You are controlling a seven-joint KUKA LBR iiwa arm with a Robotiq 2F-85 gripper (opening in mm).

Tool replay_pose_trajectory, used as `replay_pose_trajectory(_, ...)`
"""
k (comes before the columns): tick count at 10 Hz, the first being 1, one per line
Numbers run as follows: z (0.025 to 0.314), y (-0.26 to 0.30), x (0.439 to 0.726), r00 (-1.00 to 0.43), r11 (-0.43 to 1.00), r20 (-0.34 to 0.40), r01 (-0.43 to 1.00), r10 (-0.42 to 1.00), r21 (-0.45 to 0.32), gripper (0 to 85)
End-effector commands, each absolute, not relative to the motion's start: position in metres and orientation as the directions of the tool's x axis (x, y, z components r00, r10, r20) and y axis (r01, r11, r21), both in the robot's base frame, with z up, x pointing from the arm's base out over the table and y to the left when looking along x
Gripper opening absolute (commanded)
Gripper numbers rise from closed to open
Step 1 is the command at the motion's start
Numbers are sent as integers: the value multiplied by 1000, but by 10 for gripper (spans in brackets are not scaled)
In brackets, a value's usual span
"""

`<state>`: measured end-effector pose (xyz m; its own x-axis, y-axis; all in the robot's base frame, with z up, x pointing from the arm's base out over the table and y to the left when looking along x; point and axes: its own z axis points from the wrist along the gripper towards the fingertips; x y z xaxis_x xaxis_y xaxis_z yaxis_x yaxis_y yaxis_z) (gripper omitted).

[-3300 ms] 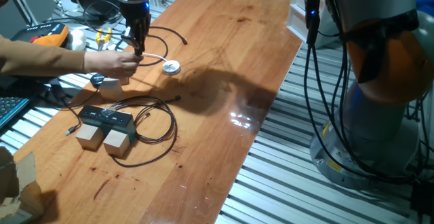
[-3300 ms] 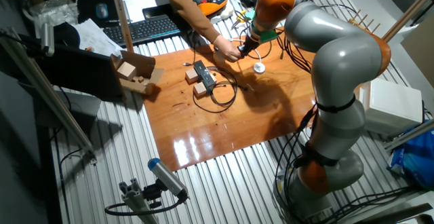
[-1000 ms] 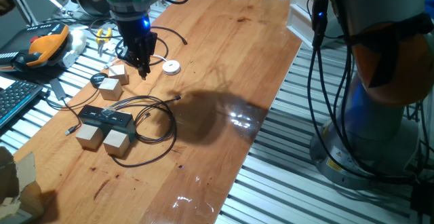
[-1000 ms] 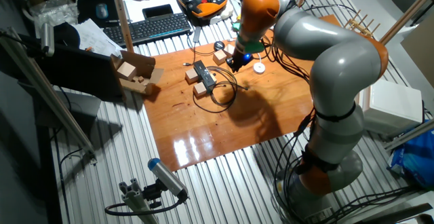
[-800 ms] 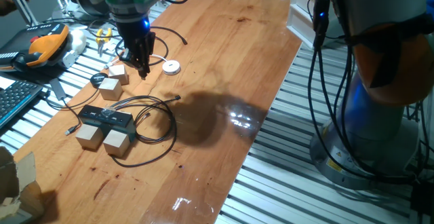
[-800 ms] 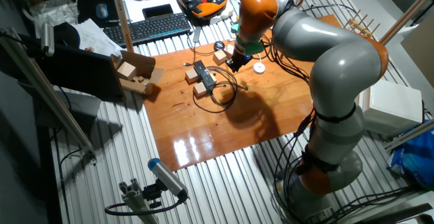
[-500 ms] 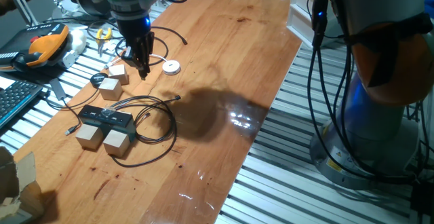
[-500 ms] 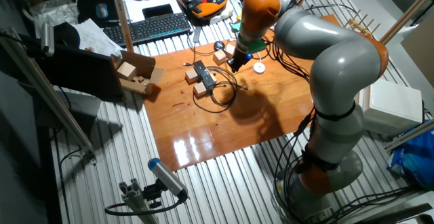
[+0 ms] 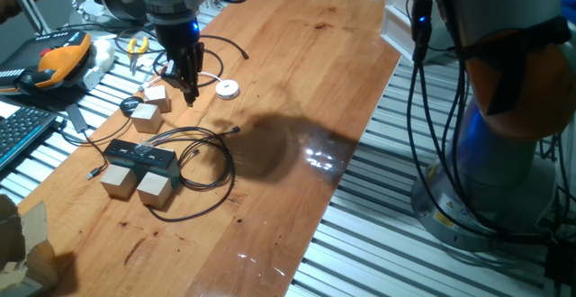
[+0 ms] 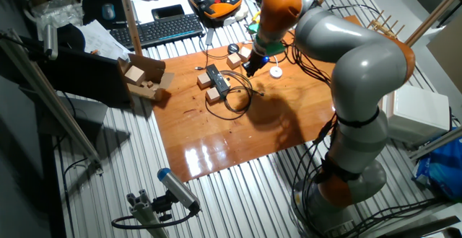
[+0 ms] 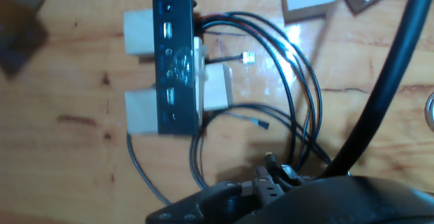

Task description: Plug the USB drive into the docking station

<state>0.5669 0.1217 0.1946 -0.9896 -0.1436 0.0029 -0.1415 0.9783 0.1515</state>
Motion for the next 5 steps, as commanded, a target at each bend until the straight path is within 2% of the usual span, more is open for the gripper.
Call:
replay_pose_trajectory(1, 194, 132, 575, -990, 979, 5, -137, -139, 150, 0)
replay_pose_trajectory(3, 198, 159, 585, -991, 984, 13, -129, -132, 122, 0)
replay_pose_trajectory(5, 191, 171, 588, -990, 983, 7, -137, -139, 126, 0)
